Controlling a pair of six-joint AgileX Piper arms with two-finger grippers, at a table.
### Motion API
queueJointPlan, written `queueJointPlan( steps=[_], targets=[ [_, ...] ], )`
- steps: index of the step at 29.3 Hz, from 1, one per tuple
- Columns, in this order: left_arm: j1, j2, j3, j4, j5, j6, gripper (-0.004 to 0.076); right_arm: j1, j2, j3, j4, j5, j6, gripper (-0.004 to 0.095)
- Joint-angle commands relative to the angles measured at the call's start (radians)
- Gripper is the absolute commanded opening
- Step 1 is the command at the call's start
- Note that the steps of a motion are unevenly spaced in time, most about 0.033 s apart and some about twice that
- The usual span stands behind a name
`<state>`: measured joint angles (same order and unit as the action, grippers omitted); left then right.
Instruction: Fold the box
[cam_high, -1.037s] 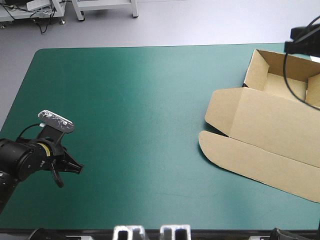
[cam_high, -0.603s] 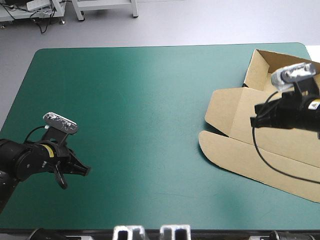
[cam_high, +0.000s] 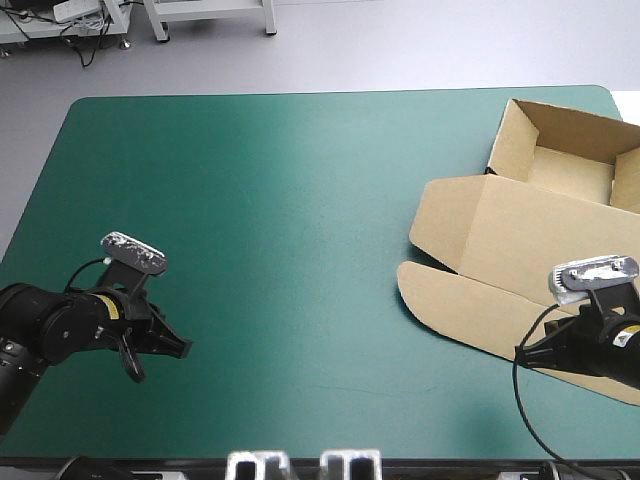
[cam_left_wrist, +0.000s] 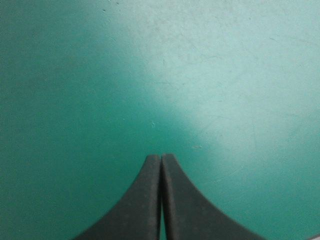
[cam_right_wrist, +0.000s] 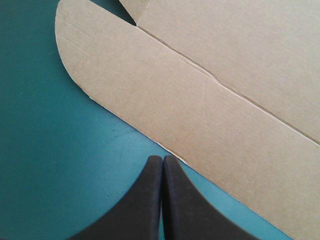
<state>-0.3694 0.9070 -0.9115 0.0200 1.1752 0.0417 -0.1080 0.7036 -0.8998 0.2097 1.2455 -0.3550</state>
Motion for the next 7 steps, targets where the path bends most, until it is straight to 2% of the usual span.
queueJointPlan(
  steps=[1,3,7],
  targets=[
    [0.000,-0.010,0.014,-0.053,-0.064,-0.002,-0.0010,0.003,-0.008,-0.020,0.006,0.003,0.008,-0.0019],
    [0.000,-0.010,0.030,-0.072,-0.091,-0.002,-0.0010,0.003,-0.008,-0.020,0.012,0.003,0.015,-0.0019],
    [0.000,-0.010,0.030,-0.077,-0.075,-0.002,-0.0010,0.003,-0.008,-0.020,0.010,0.003,0.032,-0.0019]
  ],
)
